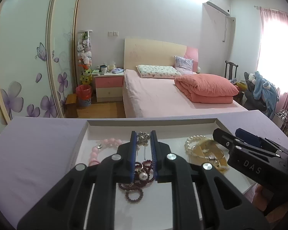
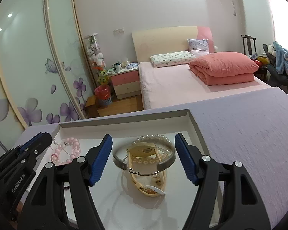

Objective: Organize jewelry

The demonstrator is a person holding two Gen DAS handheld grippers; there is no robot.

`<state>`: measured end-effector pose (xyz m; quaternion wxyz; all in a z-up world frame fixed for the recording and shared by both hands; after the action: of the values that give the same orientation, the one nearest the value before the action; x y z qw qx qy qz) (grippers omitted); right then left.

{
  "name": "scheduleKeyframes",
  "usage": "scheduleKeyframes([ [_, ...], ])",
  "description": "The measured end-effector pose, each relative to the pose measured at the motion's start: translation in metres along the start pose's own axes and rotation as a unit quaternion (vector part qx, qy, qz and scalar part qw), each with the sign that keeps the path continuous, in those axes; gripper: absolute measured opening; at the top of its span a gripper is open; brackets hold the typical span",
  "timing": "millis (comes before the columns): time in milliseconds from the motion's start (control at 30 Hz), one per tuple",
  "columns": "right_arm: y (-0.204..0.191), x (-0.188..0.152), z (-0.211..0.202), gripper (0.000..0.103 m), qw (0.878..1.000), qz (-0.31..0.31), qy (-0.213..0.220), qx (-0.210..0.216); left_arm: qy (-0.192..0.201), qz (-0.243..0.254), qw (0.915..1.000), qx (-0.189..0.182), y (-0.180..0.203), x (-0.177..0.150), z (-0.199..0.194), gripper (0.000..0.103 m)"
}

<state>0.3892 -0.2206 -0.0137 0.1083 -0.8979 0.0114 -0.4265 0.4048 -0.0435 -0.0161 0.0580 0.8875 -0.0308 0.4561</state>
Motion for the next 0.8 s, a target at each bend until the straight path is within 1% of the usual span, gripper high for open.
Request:
scheduleKeyframes([
  [33,0.0,0.0,-0.002,0.079,1.0,0.0,0.002,0.005,-0.001,-0.002,1.0,0.0,0.0,-0.001,0.001,0.017],
  [67,0.0,0.001,-0.005,0.083,1.0,0.002,0.005,0.007,-0.002,-0.002,1.0,0.0,0.0,-0.001,0.001,0.023],
  [100,0.001,0.002,-0.007,0.083,1.0,0.003,0.008,0.011,-0.002,-0.003,1.0,0.001,-0.001,-0.001,0.001,0.031],
  [267,0.01,0.005,-0.02,0.083,0.999,0.022,0.02,0.018,0.002,-0.018,0.9998,0.005,-0.012,0.0,-0.007,0.042],
  [433,0.014,0.006,-0.028,0.083,0.999,0.028,0.026,0.018,0.005,-0.035,0.9993,0.013,-0.026,0.002,-0.017,0.044],
  [500,0.012,0.004,-0.032,0.083,0.999,0.025,0.027,0.019,0.007,-0.037,0.9992,0.016,-0.03,0.0,-0.024,0.049],
  [600,0.005,-0.001,-0.042,0.083,0.999,0.017,0.031,0.023,0.01,-0.041,0.999,0.015,-0.034,-0.003,-0.034,0.052],
  [633,0.003,-0.002,-0.045,0.085,0.999,0.015,0.033,0.024,0.011,-0.043,0.9989,0.014,-0.036,-0.005,-0.04,0.053],
  [700,-0.001,-0.006,-0.056,0.089,0.999,0.009,0.038,0.028,0.017,-0.046,0.9987,0.013,-0.038,-0.009,-0.054,0.062],
  [733,-0.003,-0.008,-0.062,0.092,0.999,0.006,0.041,0.03,0.021,-0.047,0.9986,0.011,-0.039,-0.012,-0.062,0.064],
  [767,-0.005,-0.011,-0.07,0.096,0.998,0.002,0.045,0.033,0.024,-0.047,0.9985,0.009,-0.039,-0.015,-0.068,0.069],
  [800,-0.007,-0.015,-0.079,0.097,0.998,0.0,0.048,0.035,0.029,-0.047,0.9984,0.007,-0.039,-0.019,-0.079,0.076],
])
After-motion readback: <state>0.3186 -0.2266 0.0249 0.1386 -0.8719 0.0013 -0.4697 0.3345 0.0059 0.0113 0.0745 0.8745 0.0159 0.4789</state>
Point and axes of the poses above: each gripper's, at about its wrist camera, not at the fingertips, and z roughly the way its jaws point, y to its right, x to its top, the point moved 1 cm from there along z, roughly the way its jaws point, and after that the axes turned 6 degrees about -y, right-handed, at the moved point
